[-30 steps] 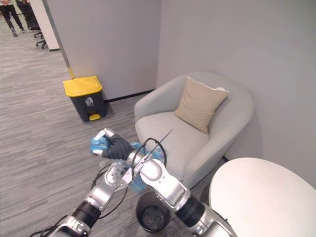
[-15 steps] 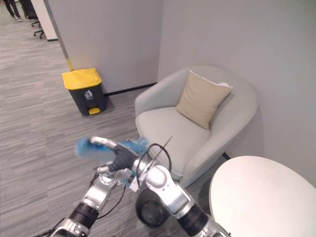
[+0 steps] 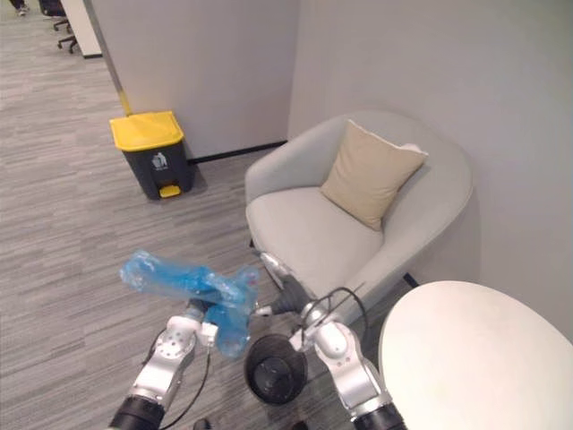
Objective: Gather rubbish on tea table into small bin, then transfer packed bag to large trash can.
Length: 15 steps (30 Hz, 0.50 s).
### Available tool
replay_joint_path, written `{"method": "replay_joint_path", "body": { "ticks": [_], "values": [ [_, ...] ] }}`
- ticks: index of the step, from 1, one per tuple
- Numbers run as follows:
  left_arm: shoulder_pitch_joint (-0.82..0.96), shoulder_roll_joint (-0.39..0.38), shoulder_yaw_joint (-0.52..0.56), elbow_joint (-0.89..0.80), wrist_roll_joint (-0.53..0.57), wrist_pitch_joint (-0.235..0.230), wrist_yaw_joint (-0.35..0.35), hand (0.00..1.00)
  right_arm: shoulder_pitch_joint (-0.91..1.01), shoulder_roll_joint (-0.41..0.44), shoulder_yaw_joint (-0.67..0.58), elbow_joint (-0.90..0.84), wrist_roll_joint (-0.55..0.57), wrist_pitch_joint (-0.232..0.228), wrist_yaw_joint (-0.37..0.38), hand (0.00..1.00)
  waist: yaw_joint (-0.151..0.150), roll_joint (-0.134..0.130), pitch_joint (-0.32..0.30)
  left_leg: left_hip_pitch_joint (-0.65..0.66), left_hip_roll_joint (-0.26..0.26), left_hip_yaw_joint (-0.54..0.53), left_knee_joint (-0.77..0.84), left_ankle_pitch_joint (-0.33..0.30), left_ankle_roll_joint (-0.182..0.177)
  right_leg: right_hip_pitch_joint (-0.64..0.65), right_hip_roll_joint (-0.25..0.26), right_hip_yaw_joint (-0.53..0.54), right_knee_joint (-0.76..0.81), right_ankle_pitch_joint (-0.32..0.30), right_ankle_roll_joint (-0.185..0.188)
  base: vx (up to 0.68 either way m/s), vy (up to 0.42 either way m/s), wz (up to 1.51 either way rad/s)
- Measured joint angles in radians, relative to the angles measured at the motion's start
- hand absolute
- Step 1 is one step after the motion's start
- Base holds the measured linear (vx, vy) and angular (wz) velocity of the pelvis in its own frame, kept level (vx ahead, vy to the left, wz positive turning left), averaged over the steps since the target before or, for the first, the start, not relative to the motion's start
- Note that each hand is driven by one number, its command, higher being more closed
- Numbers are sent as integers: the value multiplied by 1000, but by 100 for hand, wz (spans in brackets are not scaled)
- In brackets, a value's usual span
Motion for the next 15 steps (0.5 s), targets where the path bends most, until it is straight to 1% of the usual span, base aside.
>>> {"method": "replay_joint_path", "body": {
  "ticks": [3,4,5,11,15],
  "values": [
    [32,-1,36,54,-24,-1,0,100,18,22,-58,162,108,0,-9,0,-1,5,4,2,-4,-20,0,0,0,14,-3,-19,0,-8,1,10,3,18],
    [42,-1,47,63,-32,-3,0,100,18,26,-63,197,123,-1,-9,0,0,6,5,3,-4,-21,0,0,0,15,-4,-21,0,-9,1,11,7,11],
    [56,-1,63,79,-35,-13,0,100,17,38,-74,248,152,-2,-9,0,1,10,9,2,-5,-22,0,0,0,15,-5,-22,0,-9,1,6,6,4],
    [90,-1,110,191,-46,-47,3,100,15,56,-91,538,233,-5,-10,0,6,23,24,13,-11,-34,-5,-1,1,34,-11,-36,0,-16,3,-3,5,7],
    [114,-10,135,274,-63,-63,6,100,15,82,-166,698,276,1,-21,0,8,28,42,19,-13,-39,-5,-1,1,32,-14,-39,20,-31,4,-4,1,3]
  ]
}}
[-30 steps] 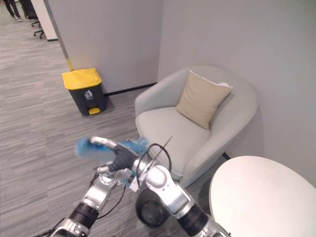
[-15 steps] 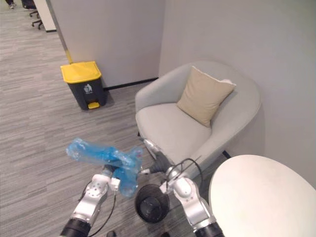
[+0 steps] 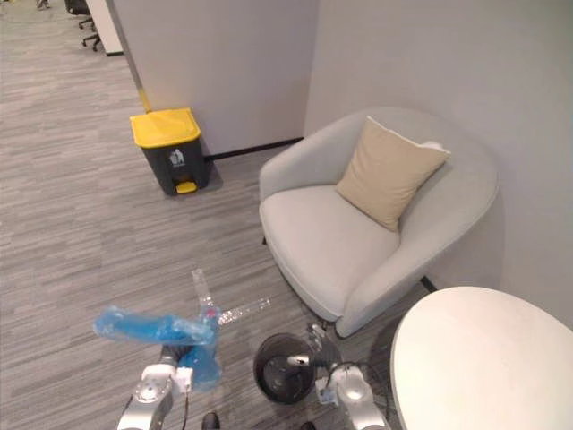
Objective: Gather rubbish on tea table into small bin, then transfer packed bag to large trash can.
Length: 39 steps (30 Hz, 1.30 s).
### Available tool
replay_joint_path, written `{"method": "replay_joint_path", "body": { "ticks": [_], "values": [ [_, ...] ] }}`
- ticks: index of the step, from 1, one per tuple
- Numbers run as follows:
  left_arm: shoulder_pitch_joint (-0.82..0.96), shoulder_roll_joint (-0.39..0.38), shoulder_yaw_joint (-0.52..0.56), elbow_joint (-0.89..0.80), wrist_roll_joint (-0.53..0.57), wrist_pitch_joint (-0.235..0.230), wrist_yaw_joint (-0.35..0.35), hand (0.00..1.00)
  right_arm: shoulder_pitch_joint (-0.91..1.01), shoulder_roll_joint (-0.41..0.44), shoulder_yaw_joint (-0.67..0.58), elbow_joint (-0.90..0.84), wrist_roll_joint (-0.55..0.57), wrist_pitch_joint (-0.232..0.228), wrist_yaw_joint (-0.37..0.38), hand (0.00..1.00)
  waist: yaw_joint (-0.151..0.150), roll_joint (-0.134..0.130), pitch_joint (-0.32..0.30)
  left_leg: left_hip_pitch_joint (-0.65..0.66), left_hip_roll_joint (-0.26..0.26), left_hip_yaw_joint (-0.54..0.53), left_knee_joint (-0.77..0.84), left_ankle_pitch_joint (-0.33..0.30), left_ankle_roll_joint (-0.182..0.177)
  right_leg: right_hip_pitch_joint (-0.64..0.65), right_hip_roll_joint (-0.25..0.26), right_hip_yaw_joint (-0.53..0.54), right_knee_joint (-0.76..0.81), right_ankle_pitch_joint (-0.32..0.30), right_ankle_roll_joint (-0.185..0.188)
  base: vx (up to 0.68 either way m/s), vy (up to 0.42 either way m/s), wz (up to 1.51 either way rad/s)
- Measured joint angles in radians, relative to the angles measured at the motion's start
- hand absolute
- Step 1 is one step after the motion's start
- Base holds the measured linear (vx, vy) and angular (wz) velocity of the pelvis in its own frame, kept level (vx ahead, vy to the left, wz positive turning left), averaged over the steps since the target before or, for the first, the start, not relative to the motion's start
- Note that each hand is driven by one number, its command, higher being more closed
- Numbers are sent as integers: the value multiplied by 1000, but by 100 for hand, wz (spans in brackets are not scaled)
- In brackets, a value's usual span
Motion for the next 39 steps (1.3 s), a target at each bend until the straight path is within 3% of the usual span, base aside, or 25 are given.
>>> {"method": "replay_joint_path", "body": {
  "ticks": [7,11,14,15,16,18,19,20,21,22,23,24,25,26,27,28,29,30,31,32,34,36,37,38,39],
  "values": [
    [25,-29,10,96,-23,-4,19,100,-10,2,-36,80,22,10,-56,0,6,3,53,15,-12,25,6,0,7,-22,-13,28,48,-6,3,-12,16,-10],
    [16,-35,8,96,-32,-3,40,100,-50,24,-37,71,10,22,-101,0,17,-20,110,-11,-20,70,16,6,19,-106,-23,68,121,-8,9,-94,34,-29],
    [-22,-47,8,79,-40,4,42,100,-51,46,-56,60,-19,30,-120,0,18,-33,122,-97,-18,68,135,-39,52,-158,-46,77,172,-9,31,-100,24,4],
    [-29,-64,8,54,-41,3,44,100,-40,51,-56,30,-20,40,-126,0,19,-18,136,-109,-12,62,156,-43,57,-204,-57,84,391,-107,21,-91,-10,35],
    [-29,-66,6,26,-41,2,43,100,-23,59,-56,17,-20,41,-127,0,18,-18,138,-113,-22,39,178,-46,58,-220,-72,94,585,-167,31,-64,-15,51],
    [-12,-67,11,-27,-40,0,50,100,-11,83,-54,-3,-19,43,-130,0,31,-41,126,-137,-36,2,220,-48,55,-187,-80,145,784,-226,46,-116,-166,53],
    [-10,-68,15,-32,-40,0,51,100,-9,86,-53,-9,-19,42,-132,0,37,-45,124,-150,-36,-4,233,-46,51,-177,-80,156,783,-244,53,-254,-334,32],
    [-13,-90,28,-34,-41,5,59,100,-26,80,-55,-11,-19,43,-141,0,61,-39,119,-188,-23,-13,257,-30,41,-177,-45,162,718,-281,57,-233,-241,-5],
    [7,-128,29,-37,-43,4,62,100,-32,69,-63,-24,-19,43,-152,0,79,-17,109,-216,-10,-18,262,-27,67,-153,-24,158,625,-317,37,-265,-277,-16],
    [14,-139,23,-37,-49,3,64,100,-32,66,-62,-41,-19,44,-160,0,87,-15,108,-233,-8,-22,265,-14,73,-138,-23,144,578,-355,26,-207,-171,-15],
    [13,-140,5,-34,-52,3,66,100,-36,65,-62,-53,-19,43,-167,0,89,-15,110,-255,-8,-28,266,7,50,-138,-24,136,543,-399,-12,-242,-169,27],
    [1,-145,-27,-23,-54,6,66,100,-43,57,-62,-51,-19,44,-178,0,68,13,124,-272,7,-58,248,33,50,-150,-10,99,556,-398,-20,-325,-172,55],
    [0,-144,-46,-24,-61,6,67,100,-31,57,-62,-50,-19,49,-186,0,65,23,126,-267,10,-82,207,49,63,-158,0,74,558,-394,-30,-324,-136,67],
    [1,-144,-53,-24,-68,5,68,100,-25,56,-61,-50,-20,51,-190,0,65,30,123,-262,15,-97,172,39,50,-159,8,54,553,-389,-39,-244,-98,55],
    [-1,-144,-54,-24,-73,6,69,100,-26,59,-63,-50,-20,55,-199,0,64,35,121,-261,22,-98,144,6,35,-159,14,37,536,-379,-51,-189,-65,48],
    [-7,-142,-53,-23,-79,6,70,100,-30,60,-64,-51,-21,58,-216,0,64,27,127,-272,26,-83,145,-31,52,-158,3,12,511,-353,-69,-121,-5,37],
    [-9,-137,-53,-23,-81,6,72,100,-33,61,-65,-50,-21,58,-225,0,67,16,134,-284,24,-62,173,-29,57,-159,-8,1,496,-337,-78,-131,25,49],
    [-10,-136,-58,-22,-85,6,78,100,-35,66,-76,-50,-20,59,-233,0,64,25,128,-319,12,-18,286,-29,63,-155,-33,-28,465,-311,-81,-96,39,55],
    [-11,-135,-70,-20,-87,6,81,100,-33,65,-82,-49,-20,59,-238,0,57,12,133,-331,-4,14,393,-41,66,-142,-51,-49,430,-289,-73,-47,45,75],
    [-14,-134,-80,-15,-87,6,81,100,-31,63,-86,-45,-20,59,-243,0,54,16,130,-327,-15,37,470,-70,73,-134,-63,-64,403,-268,-60,0,54,61],
    [-26,-132,-81,-6,-87,6,82,100,-36,64,-93,-38,-20,61,-246,0,49,34,124,-317,-14,90,475,-116,91,-124,-70,-107,376,-248,-40,-2,103,71],
    [-34,-106,-94,10,-87,6,83,100,-62,67,-105,2,-20,68,-245,0,48,32,121,-311,-35,91,421,-83,104,-93,-61,-136,315,-219,-32,-53,147,77],
    [-40,-80,-117,15,-86,7,83,100,-63,71,-115,17,-19,66,-244,0,39,16,113,-259,-77,73,279,-35,106,-60,-95,-188,225,-176,-29,-45,162,72],
    [-41,-71,-123,21,-85,7,80,100,-70,80,-130,35,-19,61,-245,0,35,13,114,-235,-82,103,294,-79,125,-42,-106,-207,192,-156,-11,-61,176,77],
    [-41,-69,-119,41,-85,8,80,100,-80,78,-150,51,-19,63,-248,0,24,18,113,-203,-76,143,374,-184,135,-21,-119,-218,185,-148,5,-7,117,57]
  ]
}}
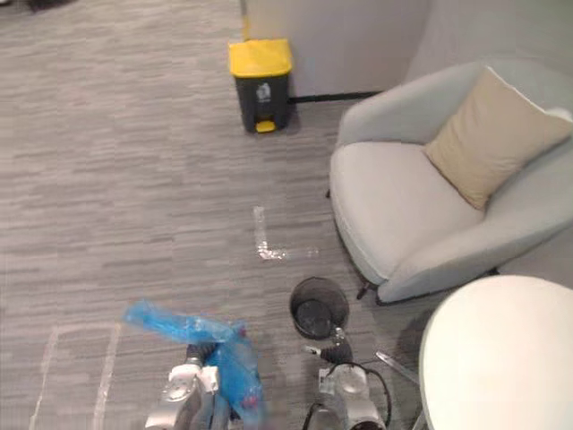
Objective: Gather rubbish on tea table into small bin, then transfer packed bag to large trash can.
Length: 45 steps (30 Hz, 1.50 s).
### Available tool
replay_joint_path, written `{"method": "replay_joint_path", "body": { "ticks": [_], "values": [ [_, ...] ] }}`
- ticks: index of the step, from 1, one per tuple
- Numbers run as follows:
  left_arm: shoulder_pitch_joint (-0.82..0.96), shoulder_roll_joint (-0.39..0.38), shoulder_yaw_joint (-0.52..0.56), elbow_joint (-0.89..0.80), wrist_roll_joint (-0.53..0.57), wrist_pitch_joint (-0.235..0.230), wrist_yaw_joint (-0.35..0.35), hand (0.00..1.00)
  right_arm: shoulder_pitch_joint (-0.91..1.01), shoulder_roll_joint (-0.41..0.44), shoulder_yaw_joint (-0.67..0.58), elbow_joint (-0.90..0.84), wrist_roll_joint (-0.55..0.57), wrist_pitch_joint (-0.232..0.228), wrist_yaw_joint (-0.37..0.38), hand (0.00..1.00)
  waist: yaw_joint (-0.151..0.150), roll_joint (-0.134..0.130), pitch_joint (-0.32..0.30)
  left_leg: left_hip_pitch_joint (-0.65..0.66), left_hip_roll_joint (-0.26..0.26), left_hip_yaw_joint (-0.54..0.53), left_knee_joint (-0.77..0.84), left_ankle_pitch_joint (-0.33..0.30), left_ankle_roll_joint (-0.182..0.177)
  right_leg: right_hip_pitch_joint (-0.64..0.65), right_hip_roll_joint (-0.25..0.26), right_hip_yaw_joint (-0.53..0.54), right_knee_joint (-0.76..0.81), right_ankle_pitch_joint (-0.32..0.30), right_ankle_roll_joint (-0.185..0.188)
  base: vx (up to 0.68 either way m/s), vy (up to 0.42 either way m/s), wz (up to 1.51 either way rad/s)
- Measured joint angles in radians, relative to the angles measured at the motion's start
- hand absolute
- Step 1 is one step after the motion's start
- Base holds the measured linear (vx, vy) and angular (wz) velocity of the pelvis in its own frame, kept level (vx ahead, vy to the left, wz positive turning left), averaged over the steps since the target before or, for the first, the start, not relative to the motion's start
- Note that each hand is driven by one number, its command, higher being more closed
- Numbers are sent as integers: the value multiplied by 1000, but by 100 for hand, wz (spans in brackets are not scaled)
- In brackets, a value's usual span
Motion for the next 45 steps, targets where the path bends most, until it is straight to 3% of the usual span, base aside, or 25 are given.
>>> {"method": "replay_joint_path", "body": {
  "ticks": [1,3,7,10,12,14,15,18,20,22,23,25,26,28,29,30,31,32,33,35,38,39,40,41,45],
  "values": [
    [-1,0,1,8,4,0,0,100,-2,-5,-3,1,0,2,-1,0,-7,8,4,19,-7,2,-31,-12,-15,16,8,-5,-9,6,10,-29,136,50],
    [-2,16,-2,26,17,1,1,100,-9,-1,-3,28,-1,7,-1,0,-6,-10,6,66,-61,0,-160,66,10,21,-15,9,-49,35,18,-38,171,23],
    [9,50,10,42,36,4,3,100,-10,8,-1,63,-2,15,0,0,-6,-16,7,131,-121,-20,-327,137,32,31,-39,7,-84,50,45,-37,146,14],
    [19,58,24,55,36,4,3,100,-9,9,-2,72,-4,20,0,0,-11,-34,13,147,-170,-30,-329,113,57,25,-84,5,-5,-23,69,26,131,34],
    [27,61,40,57,36,4,3,100,-9,5,-17,72,-25,25,0,0,-11,-68,23,143,-218,-37,-262,64,82,21,-149,9,93,-100,72,99,96,63],
    [34,61,47,60,36,7,5,100,-10,2,-26,71,-35,25,1,0,-14,-83,27,139,-242,-80,-217,24,95,15,-172,42,192,-106,6,151,81,56],
    [33,59,49,62,36,17,7,100,-14,0,-27,71,-39,25,3,0,-17,-64,37,141,-241,-125,-175,-1,118,-63,-172,97,382,-53,-76,248,107,69],
    [30,74,49,62,35,18,7,100,-14,19,-5,71,-38,25,7,0,-16,-46,45,159,-196,-179,-121,-65,123,-201,-38,196,508,-139,-40,225,48,48],
    [21,77,48,78,36,19,7,100,-17,22,0,71,-38,25,6,0,-18,-51,50,205,-195,-206,-129,-99,125,-280,36,176,452,-134,-39,331,5,28],
    [20,76,47,90,35,20,7,100,-7,13,-1,71,-38,24,5,0,-29,-44,54,254,-197,-233,-149,-125,115,-318,85,146,339,-92,-36,406,-4,43],
    [20,79,44,90,35,19,5,100,10,8,-6,70,-37,25,5,0,-45,-44,52,276,-205,-261,-164,-139,101,-316,106,142,235,-42,-50,406,-19,73],
    [19,74,39,90,36,18,5,100,45,4,-38,70,-36,26,5,0,-67,-59,36,308,-216,-302,-149,-180,85,-333,111,142,203,22,-98,516,-74,96],
    [24,71,42,91,36,19,6,100,66,5,-55,69,-35,26,5,0,-72,-55,20,320,-209,-317,-111,-207,66,-315,126,142,175,103,-120,766,-99,88],
    [22,55,48,88,36,19,6,100,60,6,-77,66,-30,26,3,0,-74,-28,10,291,-180,-300,-17,-213,25,-280,135,107,153,96,-132,611,-58,43],
    [23,31,51,74,36,20,6,100,65,-3,-75,36,-26,25,4,0,-78,-16,14,233,-169,-243,162,-174,-41,-222,139,97,118,88,-141,521,-47,21],
    [28,24,57,64,36,20,6,100,72,-6,-67,12,-20,24,3,0,-78,-6,17,200,-160,-216,268,-148,-77,-181,146,97,93,88,-141,869,-23,9],
    [42,0,75,30,36,18,2,100,75,-7,-43,-29,-16,21,1,0,-66,2,24,128,-111,-156,491,-102,-82,-86,165,115,32,82,-145,573,31,-18],
    [47,-10,90,-4,36,15,2,100,77,8,-27,-42,-14,19,1,0,-54,1,27,79,-56,-88,646,-149,-34,-10,176,149,-7,63,-160,654,80,-31],
    [47,-11,92,-17,36,16,2,100,70,17,-20,-48,2,16,-1,0,-43,-4,30,49,-31,-60,692,-172,-14,22,175,166,-21,52,-160,481,100,-47],
    [37,-15,93,-51,36,16,1,100,50,38,-18,-59,8,10,-2,0,-17,-22,37,-36,10,-31,699,-217,23,69,160,207,-39,41,-157,440,126,-55],
    [24,-27,97,-76,36,15,-1,100,25,54,-22,-59,20,8,-3,0,10,-39,50,-151,29,-95,458,-223,-5,115,95,268,-40,7,-109,393,239,-73],
    [32,-52,96,-70,36,15,0,100,34,43,-39,-58,20,5,-5,0,19,-5,39,-120,38,-190,150,-91,-56,129,91,305,-27,-35,-45,417,376,-78],
    [27,-58,94,-44,36,15,-1,100,29,44,-53,-30,21,8,-8,0,20,-12,45,-105,32,-194,115,7,-79,145,61,345,-23,-93,9,408,401,-73],
    [14,-54,97,-28,36,17,0,100,25,46,-53,-23,21,13,-8,0,18,-22,43,-98,21,-184,110,-19,-92,141,48,352,-16,-94,11,386,370,-45],
    [16,-43,95,-31,36,16,5,100,38,56,-46,-16,10,17,-2,0,27,-33,37,-9,-4,-54,176,-163,-32,81,7,460,162,-77,31,359,263,-78]
  ]
}}
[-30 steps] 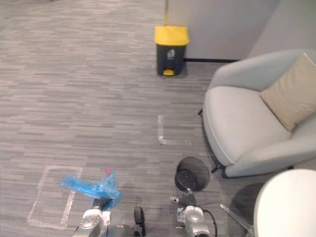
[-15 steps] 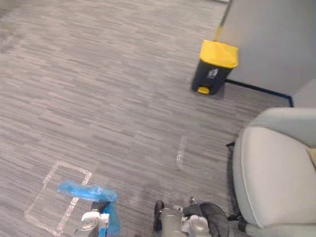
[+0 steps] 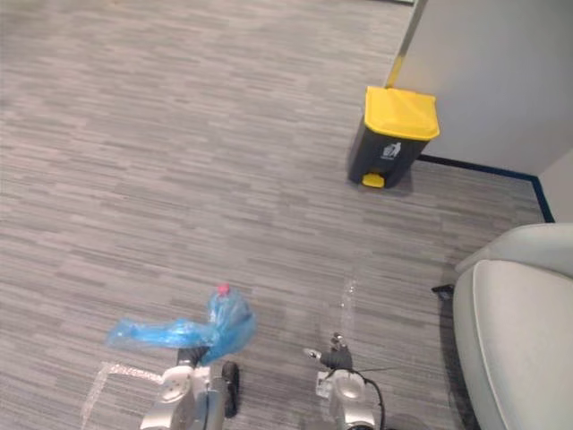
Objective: Gather rubbish on tea table into small bin, then transfer packed bag to large trash can.
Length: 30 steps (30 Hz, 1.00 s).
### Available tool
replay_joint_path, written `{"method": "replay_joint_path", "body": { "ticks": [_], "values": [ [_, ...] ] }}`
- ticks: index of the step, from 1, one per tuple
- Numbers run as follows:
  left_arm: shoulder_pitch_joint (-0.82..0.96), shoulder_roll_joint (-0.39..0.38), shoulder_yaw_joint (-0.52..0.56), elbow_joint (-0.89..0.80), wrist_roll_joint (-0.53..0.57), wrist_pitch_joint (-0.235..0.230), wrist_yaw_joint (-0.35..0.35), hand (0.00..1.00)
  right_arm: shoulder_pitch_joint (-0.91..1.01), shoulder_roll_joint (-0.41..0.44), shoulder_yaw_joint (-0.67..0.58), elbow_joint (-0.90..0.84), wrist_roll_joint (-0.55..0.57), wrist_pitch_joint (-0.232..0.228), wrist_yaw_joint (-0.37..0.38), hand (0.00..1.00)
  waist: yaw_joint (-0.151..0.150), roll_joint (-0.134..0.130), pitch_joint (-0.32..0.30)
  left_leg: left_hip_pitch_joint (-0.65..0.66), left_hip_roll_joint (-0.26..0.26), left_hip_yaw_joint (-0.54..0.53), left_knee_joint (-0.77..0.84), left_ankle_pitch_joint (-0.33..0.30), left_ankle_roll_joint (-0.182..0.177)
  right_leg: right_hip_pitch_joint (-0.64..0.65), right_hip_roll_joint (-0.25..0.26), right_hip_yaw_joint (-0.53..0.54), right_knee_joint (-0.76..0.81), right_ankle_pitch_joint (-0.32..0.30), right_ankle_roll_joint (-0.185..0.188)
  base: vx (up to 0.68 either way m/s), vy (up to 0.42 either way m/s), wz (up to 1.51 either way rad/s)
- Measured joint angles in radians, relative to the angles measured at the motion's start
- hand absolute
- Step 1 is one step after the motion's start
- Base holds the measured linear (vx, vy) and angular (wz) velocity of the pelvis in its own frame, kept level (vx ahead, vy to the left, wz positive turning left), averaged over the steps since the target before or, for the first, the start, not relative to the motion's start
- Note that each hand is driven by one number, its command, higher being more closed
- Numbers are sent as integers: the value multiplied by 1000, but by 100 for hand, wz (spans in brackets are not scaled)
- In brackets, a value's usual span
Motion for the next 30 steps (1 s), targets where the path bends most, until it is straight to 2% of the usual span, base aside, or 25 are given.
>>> {"method": "replay_joint_path", "body": {
  "ticks": [2,3,4,5,6,7,9,10,11,12,13,14,15,16,17,18,19,21,22,24,25,26,27,28,30],
  "values": [
    [28,8,-7,-18,0,2,2,100,-4,2,6,-4,-10,0,2,0,0,4,-2,68,0,65,-18,-34,20,-89,-13,14,196,40,67,358,190,-106],
    [29,15,-15,-20,-2,3,2,100,-6,4,6,0,-11,0,3,0,-3,3,-1,111,-1,101,-43,-47,32,-179,-19,8,361,71,108,341,130,-57],
    [24,21,-21,-19,-4,4,4,100,-6,5,6,2,-11,2,4,0,-13,5,1,140,-3,104,-63,-52,35,-236,-23,-31,460,52,82,391,101,-37],
    [23,27,-23,-18,-9,4,4,100,-7,8,6,5,-12,8,7,0,-28,9,4,189,-3,106,-108,-52,35,-292,-29,-121,524,15,26,268,25,-13],
    [23,29,-22,-18,-11,4,5,100,-7,8,7,5,-13,8,7,0,-30,11,6,209,-2,110,-126,-50,32,-308,-29,-156,530,3,10,437,-7,-26],
    [23,33,-21,-12,-17,4,6,100,-13,-1,22,14,-19,8,7,0,-33,23,14,280,7,132,-185,-47,28,-356,-25,-263,502,-36,-34,464,-67,-39],
    [3,45,-19,11,-21,3,7,100,-33,-23,49,43,-44,8,8,0,-39,34,19,332,21,136,-225,-47,28,-409,2,-360,371,-40,-58,395,-104,-22],
    [-17,60,-21,31,-23,2,7,100,-38,-30,54,48,-51,10,7,0,-48,31,19,351,25,128,-244,-47,28,-447,28,-390,219,11,-71,429,-156,26],
    [-23,79,-23,47,-25,2,7,100,-26,-31,54,50,-52,11,6,0,-59,-5,12,381,-6,103,-263,-50,7,-442,45,-384,55,167,-105,529,-187,36],
    [-32,80,-20,62,-26,1,7,100,-22,-41,54,56,-53,11,7,0,-64,2,20,394,0,82,-262,-59,-7,-441,52,-378,78,177,-156,472,-156,5],
    [-41,65,-16,87,-28,3,14,100,-30,-66,54,79,-52,12,7,0,-54,47,13,396,38,40,-247,-55,-24,-438,81,-391,99,157,-163,476,-174,-23],
    [-40,60,-14,89,-28,3,20,100,-33,-76,47,81,-52,13,7,0,-56,55,15,382,51,12,-191,-44,-43,-427,92,-393,99,109,-166,459,-183,-35],
    [-41,57,-12,89,-28,3,21,100,-34,-79,44,81,-52,14,7,0,-57,60,15,371,59,2,-154,-40,-50,-421,99,-393,99,100,-170,462,-208,-10],
    [-41,51,-6,90,-28,3,21,100,-29,-84,45,82,-51,19,6,0,-62,67,25,308,90,-37,23,-8,-69,-367,119,-400,79,73,-172,361,-166,0],
    [-43,48,-4,89,-28,3,20,100,-26,-84,46,81,-50,19,5,0,-63,68,28,286,100,-48,97,17,-71,-340,127,-400,69,69,-173,460,-177,-5],
    [-36,32,3,76,-30,3,18,100,-6,-80,47,73,-48,20,3,0,-58,65,34,214,139,-74,330,129,-78,-247,143,-395,19,57,-180,584,-122,-48],
    [-3,7,11,22,-36,1,10,100,11,-56,49,40,-45,19,-5,0,-40,50,37,97,173,-58,567,43,-60,-118,157,-359,-50,32,-190,633,-73,-71],
    [6,4,10,-19,-39,0,-4,100,10,-43,47,12,-37,16,-5,0,-34,36,39,-15,171,-32,549,-6,-38,-60,154,-323,-90,14,-176,494,44,-67],
    [6,5,10,-24,-38,0,-4,100,-1,-32,46,-2,-33,16,-5,0,-28,35,40,-66,157,-24,481,-17,-21,-35,146,-302,-108,5,-164,418,151,-49],
    [9,2,10,-25,-38,1,-5,100,0,-32,42,-1,-30,17,-8,0,-22,23,47,-104,106,-13,299,-17,-15,12,118,-268,-128,-11,-137,402,192,-45],
    [12,-3,10,-22,-38,1,-6,100,3,-31,32,0,-30,17,-10,0,-13,21,47,-109,58,-34,148,4,-13,39,95,-255,-148,-20,-122,460,267,-43],
    [12,-10,10,-18,-38,1,-5,100,2,-34,20,2,-30,17,-12,0,-4,27,39,-101,18,-72,-33,69,-25,55,82,-236,-162,-35,-93,475,297,-50],
    [12,-13,10,-14,-39,0,-5,100,-2,-46,15,10,-30,16,-12,0,3,31,37,-90,4,-96,-99,191,-21,61,84,-215,-167,-49,-69,447,308,-44],
    [6,-3,9,8,-39,1,-5,100,-10,-38,19,40,-30,18,-10,0,11,4,27,-89,-24,-73,-86,153,-4,65,56,-185,-175,-58,-58,456,290,-23],
    [-9,6,11,24,-39,2,-2,100,-15,-23,6,39,-31,17,-7,0,18,-7,20,-88,-47,-50,-29,72,23,57,23,-150,-116,-42,-49,465,281,-23]
  ]
}}
